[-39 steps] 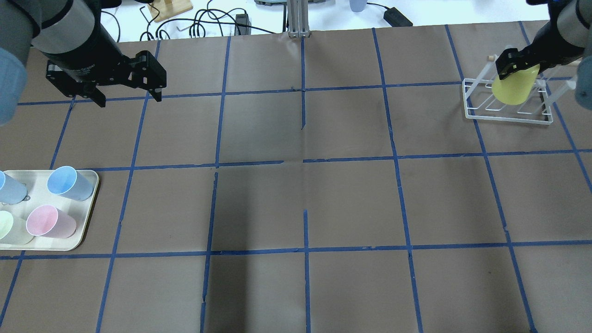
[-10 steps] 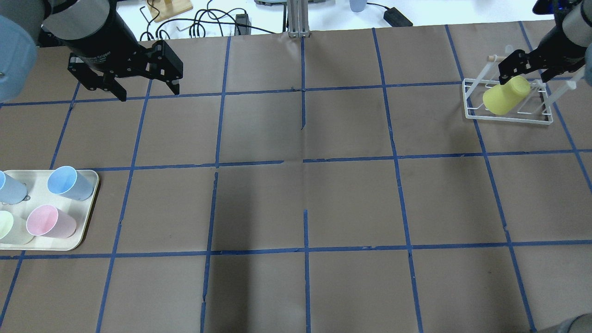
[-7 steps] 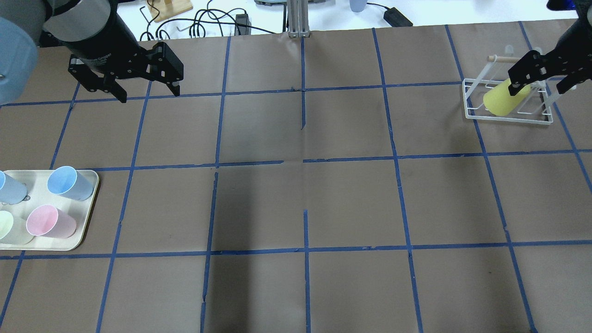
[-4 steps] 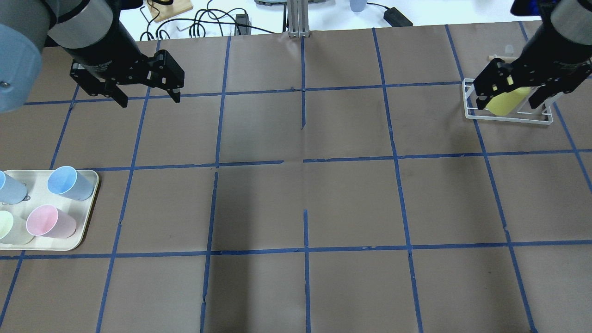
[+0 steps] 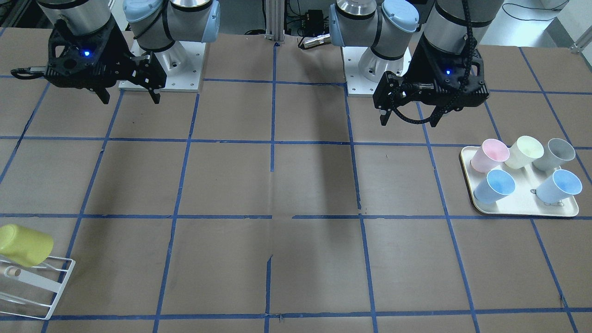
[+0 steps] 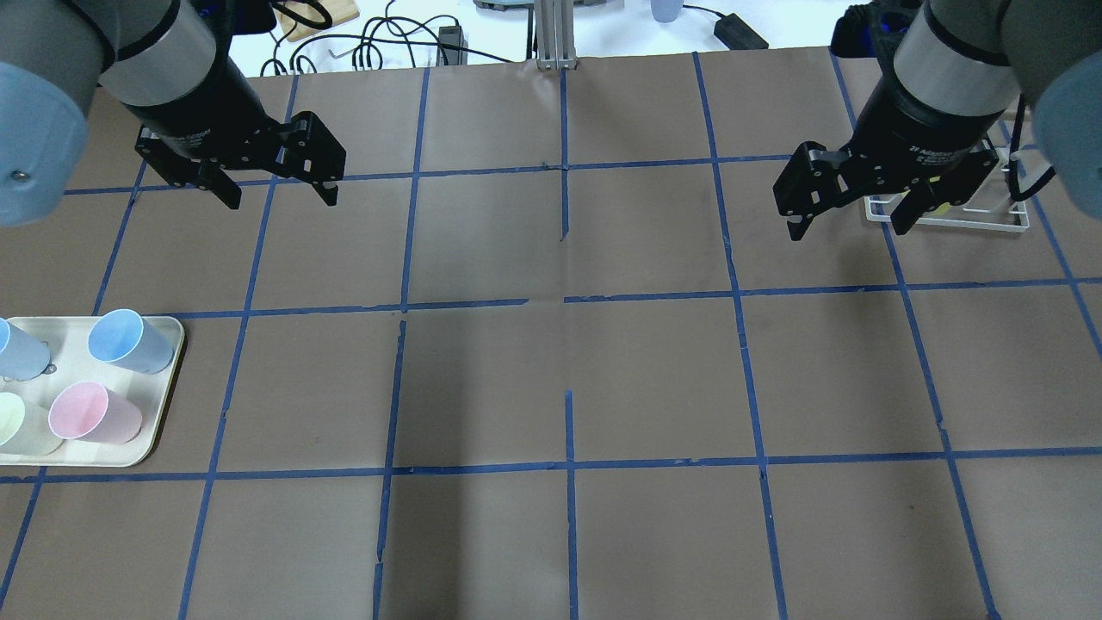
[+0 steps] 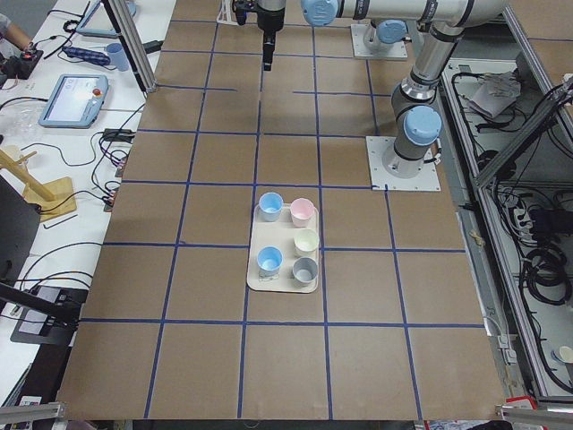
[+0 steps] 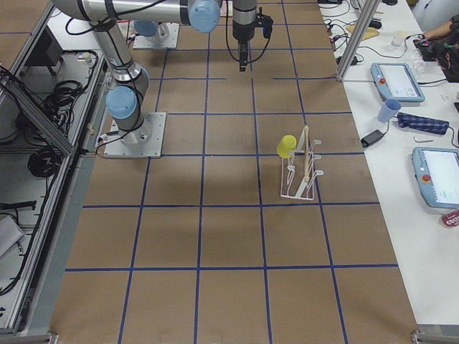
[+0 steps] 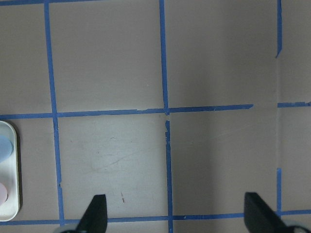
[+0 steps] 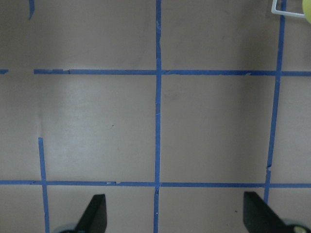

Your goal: Transfer IKEA cup to right arm and place on rack

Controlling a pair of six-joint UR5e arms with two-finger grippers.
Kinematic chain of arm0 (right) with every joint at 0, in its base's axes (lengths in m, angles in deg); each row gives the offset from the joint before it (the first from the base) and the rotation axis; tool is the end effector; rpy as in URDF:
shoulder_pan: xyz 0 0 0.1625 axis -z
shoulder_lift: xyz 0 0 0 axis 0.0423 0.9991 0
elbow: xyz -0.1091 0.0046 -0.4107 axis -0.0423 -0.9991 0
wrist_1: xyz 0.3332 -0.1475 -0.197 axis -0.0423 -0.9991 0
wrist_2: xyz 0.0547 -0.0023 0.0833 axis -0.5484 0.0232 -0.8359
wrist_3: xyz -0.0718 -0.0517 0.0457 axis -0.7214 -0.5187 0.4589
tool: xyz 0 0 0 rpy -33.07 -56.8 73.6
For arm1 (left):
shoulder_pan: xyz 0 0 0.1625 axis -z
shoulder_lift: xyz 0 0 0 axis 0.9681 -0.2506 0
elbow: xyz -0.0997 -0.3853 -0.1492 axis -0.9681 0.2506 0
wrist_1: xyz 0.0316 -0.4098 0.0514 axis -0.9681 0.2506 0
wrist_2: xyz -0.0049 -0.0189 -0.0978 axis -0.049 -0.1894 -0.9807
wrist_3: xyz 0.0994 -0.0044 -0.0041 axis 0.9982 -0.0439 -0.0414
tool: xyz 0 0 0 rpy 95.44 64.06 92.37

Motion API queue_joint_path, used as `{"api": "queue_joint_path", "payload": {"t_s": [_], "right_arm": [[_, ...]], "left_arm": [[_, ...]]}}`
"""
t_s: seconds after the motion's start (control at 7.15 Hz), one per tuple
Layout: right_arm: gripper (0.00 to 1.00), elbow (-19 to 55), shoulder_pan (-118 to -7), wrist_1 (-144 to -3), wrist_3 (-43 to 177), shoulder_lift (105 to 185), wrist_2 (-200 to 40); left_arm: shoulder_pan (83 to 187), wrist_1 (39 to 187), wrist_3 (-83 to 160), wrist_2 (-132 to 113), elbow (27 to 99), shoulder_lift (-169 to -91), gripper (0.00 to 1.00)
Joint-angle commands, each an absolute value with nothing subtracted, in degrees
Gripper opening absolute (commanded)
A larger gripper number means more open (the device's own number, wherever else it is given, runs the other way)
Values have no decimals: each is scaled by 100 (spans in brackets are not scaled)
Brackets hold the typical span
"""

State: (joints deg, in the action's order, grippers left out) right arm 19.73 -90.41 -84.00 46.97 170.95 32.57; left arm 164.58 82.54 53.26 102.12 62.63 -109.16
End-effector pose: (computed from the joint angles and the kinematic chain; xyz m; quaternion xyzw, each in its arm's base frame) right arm 0.1188 -0.4504 0.4926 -0.0135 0.9998 0.0127 0.0068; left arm -0.1257 -0.4909 0.5004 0.0067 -0.9992 0.0384 0.0006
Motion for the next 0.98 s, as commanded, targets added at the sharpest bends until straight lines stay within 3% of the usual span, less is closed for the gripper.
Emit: {"api": "queue_joint_path", "payload": {"t_s": [0.0,0.84], "right_arm": [[100,1965,-9067,-8220,4702,17170,3249],[100,2000,-9023,-8228,4632,17170,3188]], "left_arm": [[16452,8264,5022,10231,6263,-10897,100],[16443,8255,5057,10205,6263,-10888,100]]}}
